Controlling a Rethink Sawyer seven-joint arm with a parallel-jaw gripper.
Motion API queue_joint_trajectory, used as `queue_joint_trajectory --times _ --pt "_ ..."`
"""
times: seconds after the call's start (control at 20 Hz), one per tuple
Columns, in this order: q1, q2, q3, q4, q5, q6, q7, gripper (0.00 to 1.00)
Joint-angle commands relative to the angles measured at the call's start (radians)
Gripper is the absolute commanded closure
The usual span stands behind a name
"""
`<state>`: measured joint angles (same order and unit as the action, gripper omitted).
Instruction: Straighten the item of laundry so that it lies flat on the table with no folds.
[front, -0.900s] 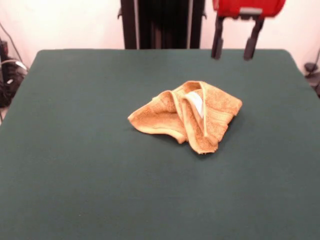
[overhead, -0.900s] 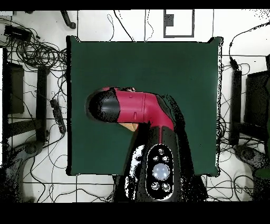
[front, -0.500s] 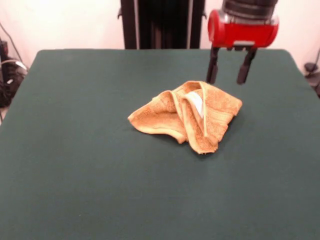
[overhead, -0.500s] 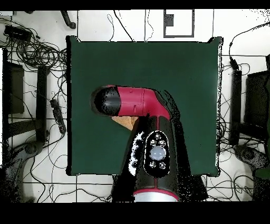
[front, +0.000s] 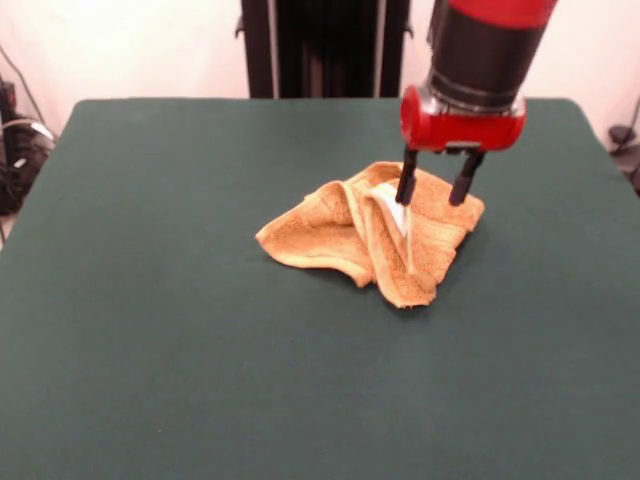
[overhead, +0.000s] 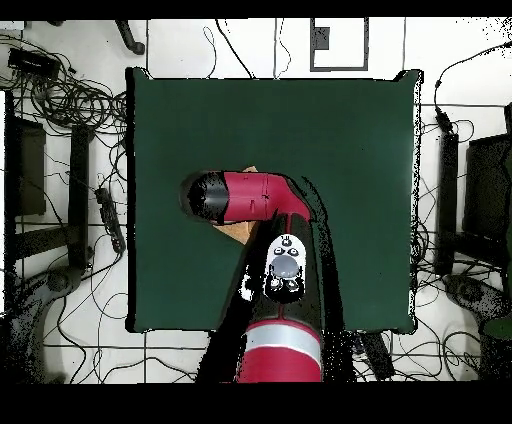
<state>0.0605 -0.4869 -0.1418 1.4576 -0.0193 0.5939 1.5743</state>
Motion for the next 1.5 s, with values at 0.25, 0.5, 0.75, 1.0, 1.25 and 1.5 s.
queue_joint_trajectory --times 0.25,0.5,0.75,1.0,1.25,1.5 --pt "-0.092 0.182 0.118 -0.008 0.029 -0.161 0.156 0.0" --pt "-0.125 0.231 0.144 -0.013 0.01 -0.24 0.14 0.0" --pt "-0.134 0.24 0.159 -0.005 0.013 -0.258 0.147 0.0" --pt "-0.103 0.234 0.144 0.0 0.037 -0.259 0.198 0.0" --pt "-0.073 0.228 0.124 0.01 0.035 -0.302 0.23 0.0" --pt "-0.038 0.224 0.091 0.013 0.044 -0.316 0.256 1.0"
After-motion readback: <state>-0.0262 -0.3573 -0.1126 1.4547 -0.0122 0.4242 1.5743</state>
